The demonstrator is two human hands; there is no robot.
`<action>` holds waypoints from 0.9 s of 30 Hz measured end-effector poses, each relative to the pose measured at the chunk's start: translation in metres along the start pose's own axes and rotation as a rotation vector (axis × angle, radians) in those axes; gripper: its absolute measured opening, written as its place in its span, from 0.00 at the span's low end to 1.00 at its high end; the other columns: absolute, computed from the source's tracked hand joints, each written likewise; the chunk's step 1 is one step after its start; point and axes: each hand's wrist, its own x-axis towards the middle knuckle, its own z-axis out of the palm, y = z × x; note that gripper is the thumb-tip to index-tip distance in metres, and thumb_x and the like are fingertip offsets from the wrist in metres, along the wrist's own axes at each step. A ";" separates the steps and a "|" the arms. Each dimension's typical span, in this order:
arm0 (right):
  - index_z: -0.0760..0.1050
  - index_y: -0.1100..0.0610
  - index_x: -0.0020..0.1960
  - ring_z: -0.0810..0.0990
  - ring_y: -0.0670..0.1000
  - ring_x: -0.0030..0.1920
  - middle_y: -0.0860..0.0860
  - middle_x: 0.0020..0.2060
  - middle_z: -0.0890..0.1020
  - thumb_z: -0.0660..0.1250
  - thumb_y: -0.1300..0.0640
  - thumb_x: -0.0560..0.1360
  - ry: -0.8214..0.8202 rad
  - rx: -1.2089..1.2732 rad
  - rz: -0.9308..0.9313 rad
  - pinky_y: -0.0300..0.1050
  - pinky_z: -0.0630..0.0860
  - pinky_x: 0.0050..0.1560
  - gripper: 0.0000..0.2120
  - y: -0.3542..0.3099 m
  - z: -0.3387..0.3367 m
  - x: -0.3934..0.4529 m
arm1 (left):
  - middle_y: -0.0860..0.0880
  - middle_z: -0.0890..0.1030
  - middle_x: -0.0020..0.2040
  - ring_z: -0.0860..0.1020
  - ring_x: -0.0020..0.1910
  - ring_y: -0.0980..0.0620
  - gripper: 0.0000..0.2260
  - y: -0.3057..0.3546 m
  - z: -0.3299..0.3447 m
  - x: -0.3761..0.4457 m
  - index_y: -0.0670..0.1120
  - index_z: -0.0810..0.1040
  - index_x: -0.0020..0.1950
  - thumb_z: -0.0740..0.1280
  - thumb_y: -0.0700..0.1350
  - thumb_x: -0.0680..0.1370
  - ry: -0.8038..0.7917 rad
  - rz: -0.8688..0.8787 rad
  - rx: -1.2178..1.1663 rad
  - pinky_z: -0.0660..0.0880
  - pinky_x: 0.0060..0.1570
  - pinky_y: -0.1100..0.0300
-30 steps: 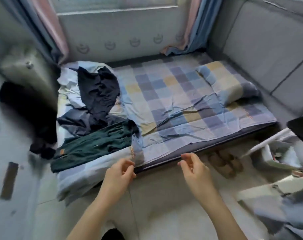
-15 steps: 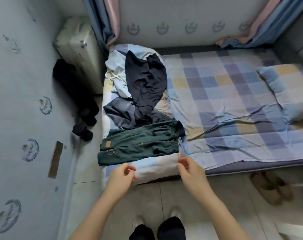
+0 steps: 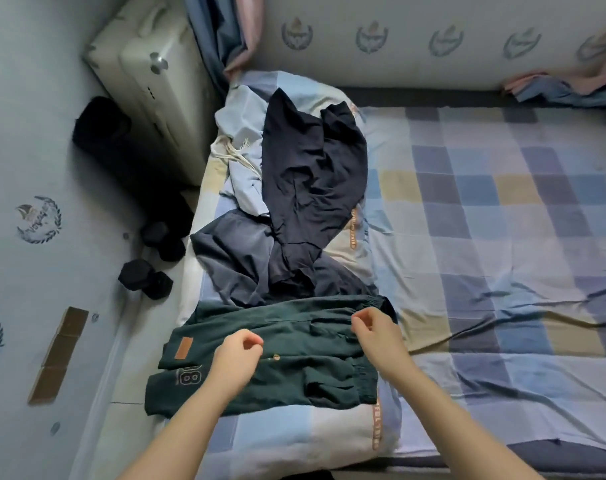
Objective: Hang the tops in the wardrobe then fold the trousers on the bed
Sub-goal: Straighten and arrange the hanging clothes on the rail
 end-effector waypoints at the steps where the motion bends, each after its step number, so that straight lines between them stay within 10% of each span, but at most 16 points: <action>1: 0.75 0.52 0.50 0.78 0.47 0.43 0.47 0.43 0.80 0.59 0.52 0.80 -0.014 -0.008 0.005 0.42 0.72 0.39 0.07 -0.001 0.004 0.018 | 0.54 0.81 0.45 0.77 0.46 0.53 0.06 0.001 0.005 0.015 0.51 0.79 0.46 0.65 0.41 0.77 0.002 -0.006 0.014 0.69 0.36 0.66; 11: 0.69 0.56 0.35 0.71 0.51 0.32 0.50 0.29 0.73 0.60 0.53 0.80 -0.101 -0.049 0.102 0.46 0.71 0.43 0.16 0.017 0.095 0.220 | 0.50 0.77 0.51 0.73 0.50 0.49 0.10 0.006 0.076 0.214 0.45 0.75 0.59 0.65 0.42 0.77 -0.006 0.007 0.095 0.66 0.48 0.61; 14: 0.71 0.62 0.63 0.78 0.57 0.52 0.59 0.54 0.79 0.61 0.50 0.80 -0.160 -0.004 0.164 0.49 0.72 0.52 0.18 0.024 0.120 0.252 | 0.47 0.75 0.58 0.74 0.55 0.47 0.17 0.000 0.094 0.244 0.44 0.70 0.65 0.65 0.41 0.77 -0.029 -0.028 0.048 0.69 0.49 0.58; 18: 0.67 0.64 0.67 0.74 0.59 0.60 0.59 0.61 0.75 0.66 0.51 0.78 -0.195 -0.030 0.194 0.49 0.71 0.56 0.23 0.035 0.149 0.279 | 0.44 0.69 0.69 0.71 0.65 0.43 0.28 -0.014 0.113 0.260 0.47 0.61 0.73 0.67 0.40 0.75 -0.024 0.121 0.271 0.70 0.59 0.52; 21: 0.78 0.59 0.49 0.79 0.57 0.51 0.55 0.45 0.81 0.66 0.58 0.76 -0.109 -0.069 0.106 0.46 0.73 0.47 0.05 0.035 0.162 0.282 | 0.47 0.65 0.72 0.67 0.68 0.42 0.39 -0.024 0.117 0.265 0.53 0.51 0.78 0.71 0.43 0.75 -0.021 0.211 0.421 0.70 0.62 0.47; 23: 0.72 0.54 0.35 0.74 0.51 0.36 0.47 0.30 0.76 0.65 0.60 0.75 -0.048 -0.036 -0.039 0.45 0.67 0.36 0.11 0.025 0.166 0.269 | 0.49 0.61 0.74 0.62 0.70 0.43 0.45 -0.026 0.115 0.267 0.56 0.47 0.79 0.75 0.48 0.73 0.045 0.284 0.474 0.68 0.65 0.47; 27: 0.81 0.58 0.49 0.72 0.47 0.37 0.48 0.38 0.77 0.67 0.59 0.75 0.026 -0.011 -0.389 0.40 0.67 0.43 0.06 -0.004 0.157 0.223 | 0.49 0.58 0.78 0.57 0.76 0.48 0.38 -0.013 0.103 0.266 0.55 0.54 0.79 0.67 0.51 0.72 0.147 0.527 0.229 0.62 0.72 0.48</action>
